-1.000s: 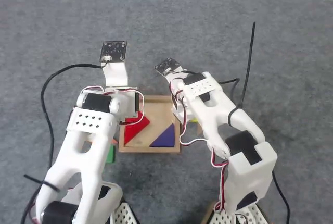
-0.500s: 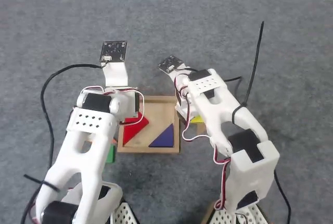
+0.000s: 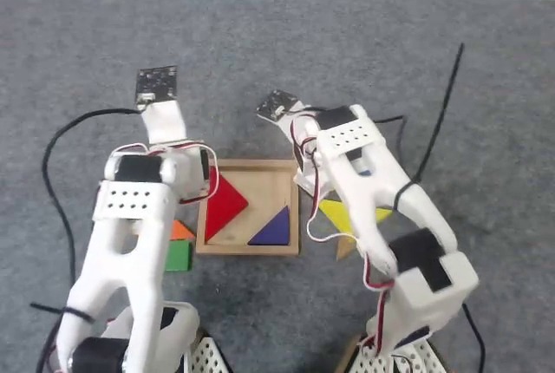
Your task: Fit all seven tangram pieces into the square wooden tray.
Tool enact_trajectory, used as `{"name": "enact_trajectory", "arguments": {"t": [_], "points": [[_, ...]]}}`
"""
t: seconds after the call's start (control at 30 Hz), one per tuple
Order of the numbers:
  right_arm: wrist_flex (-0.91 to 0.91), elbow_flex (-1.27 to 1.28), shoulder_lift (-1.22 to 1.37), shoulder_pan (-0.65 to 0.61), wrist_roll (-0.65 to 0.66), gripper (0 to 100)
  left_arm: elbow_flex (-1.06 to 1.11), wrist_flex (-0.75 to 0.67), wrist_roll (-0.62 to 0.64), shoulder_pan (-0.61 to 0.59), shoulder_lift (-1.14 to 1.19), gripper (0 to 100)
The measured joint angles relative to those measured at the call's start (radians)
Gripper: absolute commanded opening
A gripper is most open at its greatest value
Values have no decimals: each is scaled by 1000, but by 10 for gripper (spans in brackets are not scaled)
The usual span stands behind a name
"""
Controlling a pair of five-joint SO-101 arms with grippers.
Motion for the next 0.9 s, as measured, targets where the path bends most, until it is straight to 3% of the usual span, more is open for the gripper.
{"name": "enact_trajectory", "arguments": {"t": [0.13,0.37,0.53,0.9], "points": [[9,0,-55,-2,9,54,3,17,-28,-11,-64,16],[92,98,-115,-20,153,210,107,17,-37,-11,-219,16],[94,258,-242,-25,264,212,160,2,-43,-11,-264,16],[-84,577,-382,-26,301,214,181,-44,-64,-11,-264,16]]}}
